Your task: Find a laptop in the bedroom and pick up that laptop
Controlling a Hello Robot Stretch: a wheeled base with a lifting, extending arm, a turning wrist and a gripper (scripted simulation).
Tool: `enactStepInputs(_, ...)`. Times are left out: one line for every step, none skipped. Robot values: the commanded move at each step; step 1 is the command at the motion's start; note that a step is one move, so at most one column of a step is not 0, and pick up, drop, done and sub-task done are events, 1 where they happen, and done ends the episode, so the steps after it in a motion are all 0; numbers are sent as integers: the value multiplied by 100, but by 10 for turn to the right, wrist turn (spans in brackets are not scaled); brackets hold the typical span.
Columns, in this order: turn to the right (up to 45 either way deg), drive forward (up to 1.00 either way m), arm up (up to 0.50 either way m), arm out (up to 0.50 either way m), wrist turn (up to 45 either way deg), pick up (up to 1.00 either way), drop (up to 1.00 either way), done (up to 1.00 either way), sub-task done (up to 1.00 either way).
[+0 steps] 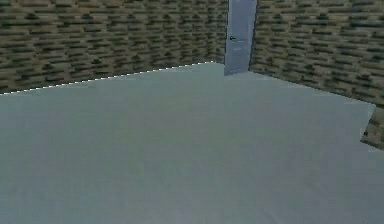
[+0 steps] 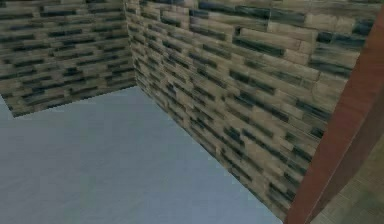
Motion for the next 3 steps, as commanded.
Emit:
enactStepInputs(0, 100, 0, 0, 0, 0, 0, 0, 0)
enactStepInputs(30, 0, 0, 0, 0, 0, 0, 0, 0)
enactStepInputs(0, 100, 0, 0, 0, 0, 0, 0, 0)
